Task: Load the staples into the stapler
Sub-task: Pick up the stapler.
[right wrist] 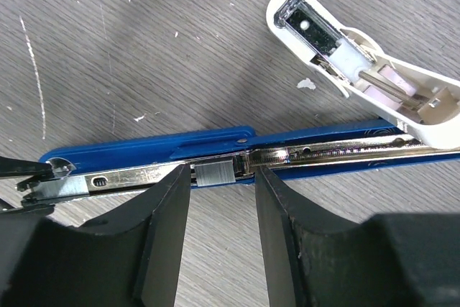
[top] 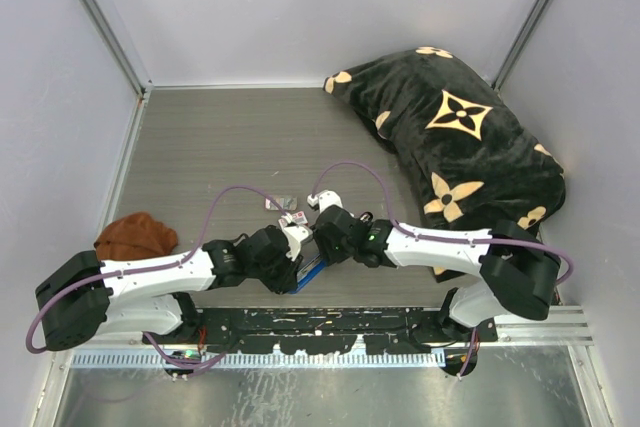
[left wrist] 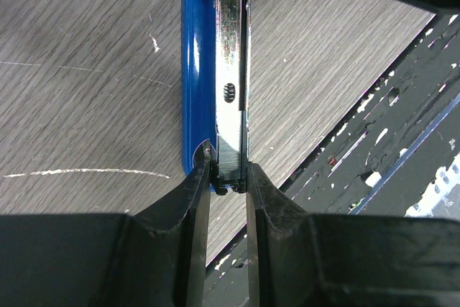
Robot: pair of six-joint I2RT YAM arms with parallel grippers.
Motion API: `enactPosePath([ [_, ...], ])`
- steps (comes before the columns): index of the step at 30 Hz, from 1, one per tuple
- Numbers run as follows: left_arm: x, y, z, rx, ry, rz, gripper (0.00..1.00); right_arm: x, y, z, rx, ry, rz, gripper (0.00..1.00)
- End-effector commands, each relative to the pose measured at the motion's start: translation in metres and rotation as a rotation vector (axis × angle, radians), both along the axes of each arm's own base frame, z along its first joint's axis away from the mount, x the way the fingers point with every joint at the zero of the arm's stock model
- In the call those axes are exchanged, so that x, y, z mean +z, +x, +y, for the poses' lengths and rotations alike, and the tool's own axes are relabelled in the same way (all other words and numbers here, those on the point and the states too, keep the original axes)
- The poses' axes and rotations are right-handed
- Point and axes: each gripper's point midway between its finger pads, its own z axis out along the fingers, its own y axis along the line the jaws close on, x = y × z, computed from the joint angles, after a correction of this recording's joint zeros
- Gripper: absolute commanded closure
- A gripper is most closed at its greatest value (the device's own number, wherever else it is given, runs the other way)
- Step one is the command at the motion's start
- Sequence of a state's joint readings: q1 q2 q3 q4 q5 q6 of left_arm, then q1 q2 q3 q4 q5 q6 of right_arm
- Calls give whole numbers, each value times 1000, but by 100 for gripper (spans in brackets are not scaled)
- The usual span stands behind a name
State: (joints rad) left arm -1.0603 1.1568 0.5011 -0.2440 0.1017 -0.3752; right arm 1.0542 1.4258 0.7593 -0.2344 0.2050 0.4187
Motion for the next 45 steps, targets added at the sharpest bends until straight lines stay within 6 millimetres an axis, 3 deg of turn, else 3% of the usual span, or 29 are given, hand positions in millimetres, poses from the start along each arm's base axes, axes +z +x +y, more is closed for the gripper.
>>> enactPosePath([
  [1, 17, 6, -18, -19, -75, -37, 88, 14, 12, 16, 34, 13, -78, 53],
  [7, 17, 6, -18, -21, -76, -35, 88, 7, 11, 15, 48, -19, -82, 55],
  [12, 17, 6, -18, -21, -73, -33, 88, 5, 11, 17, 57, -30, -85, 63],
  [22, 17, 7, -20, -15, -78, -36, 85, 17, 13, 19, 36, -3, -101, 75],
  [28, 14, 7, -19, -13, -71, -33, 75, 36, 15, 23, 4, 41, -102, 76],
  [33, 13, 7, -19, -13, -71, -34, 74, 46, 13, 29, 5, 80, -90, 76],
  [45, 13, 6, -20, -14, -78, -29, 76, 42, 13, 31, -6, 72, -75, 77],
])
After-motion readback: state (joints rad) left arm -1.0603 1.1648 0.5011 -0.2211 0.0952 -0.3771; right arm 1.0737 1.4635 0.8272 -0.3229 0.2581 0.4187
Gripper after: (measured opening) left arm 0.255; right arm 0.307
